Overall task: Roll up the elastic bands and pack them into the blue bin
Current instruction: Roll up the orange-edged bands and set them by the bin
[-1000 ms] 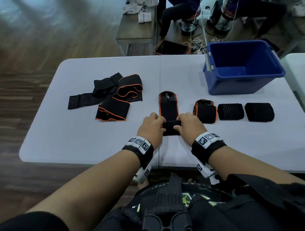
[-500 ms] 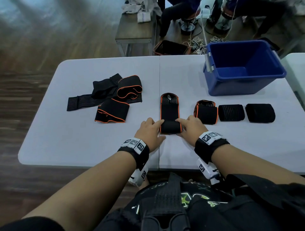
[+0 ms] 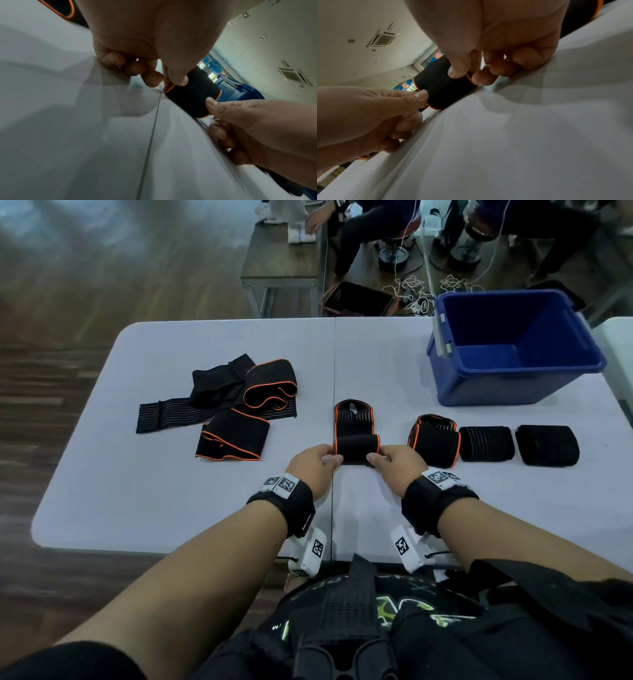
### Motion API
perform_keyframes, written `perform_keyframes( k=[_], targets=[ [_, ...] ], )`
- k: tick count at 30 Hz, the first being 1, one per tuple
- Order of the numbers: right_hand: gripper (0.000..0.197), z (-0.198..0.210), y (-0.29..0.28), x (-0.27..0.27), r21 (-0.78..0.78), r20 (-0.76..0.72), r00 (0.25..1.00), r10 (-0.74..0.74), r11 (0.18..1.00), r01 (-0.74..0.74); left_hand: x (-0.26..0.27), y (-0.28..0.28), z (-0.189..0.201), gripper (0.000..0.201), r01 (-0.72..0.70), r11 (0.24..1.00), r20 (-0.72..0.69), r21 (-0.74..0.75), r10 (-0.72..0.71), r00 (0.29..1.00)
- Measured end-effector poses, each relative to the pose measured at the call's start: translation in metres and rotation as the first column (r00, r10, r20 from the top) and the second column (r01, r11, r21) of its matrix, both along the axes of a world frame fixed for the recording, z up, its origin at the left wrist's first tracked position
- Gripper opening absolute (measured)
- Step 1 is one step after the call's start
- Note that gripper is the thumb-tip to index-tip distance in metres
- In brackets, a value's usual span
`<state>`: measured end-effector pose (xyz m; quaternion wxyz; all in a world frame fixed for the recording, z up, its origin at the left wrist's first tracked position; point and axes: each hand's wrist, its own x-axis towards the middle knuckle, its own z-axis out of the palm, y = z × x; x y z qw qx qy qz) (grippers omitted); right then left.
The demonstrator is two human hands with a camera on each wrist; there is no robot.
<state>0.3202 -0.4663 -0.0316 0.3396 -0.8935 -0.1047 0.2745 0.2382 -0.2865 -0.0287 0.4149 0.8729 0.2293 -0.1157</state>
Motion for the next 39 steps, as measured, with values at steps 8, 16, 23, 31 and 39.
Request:
perform_keyframes(
  k=[8, 16, 23, 31, 39],
  targets=[
    [0.043, 0.003, 0.011, 0.010, -0.071, -0.001, 1.000, 0.009, 0.997, -0.009, 0.016, 0.000, 0.000, 0.038, -0.014, 1.000, -0.034, 0.006, 0.014, 0.999],
    [0.053, 0.006, 0.010, 0.002, -0.186, 0.022, 0.996, 0.089, 0.979, -0.083, 0.006, -0.006, -0.001, 0.048, 0.028, 0.994, -0.084, 0.101, -0.020, 0.996],
    [0.046, 0.009, 0.008, -0.003, -0.228, -0.001, 1.000, 0.015, 0.974, -0.015, 0.008, -0.001, 0.010, 0.050, 0.133, 0.988, -0.184, 0.083, -0.116, 0.976],
    [0.040, 0.017, 0.009, -0.014, -0.052, 0.062, 0.997, -0.049, 0.997, 0.052, 0.013, 0.016, 0.024, 0.025, 0.072, 0.996, 0.001, 0.060, -0.072, 0.997],
    [0.058, 0.025, -0.028, -0.041, -0.126, 0.051, 0.998, -0.035, 0.991, 0.042, -0.003, -0.019, 0.027, 0.020, 0.286, 0.954, -0.005, 0.090, -0.287, 0.958]
  ],
)
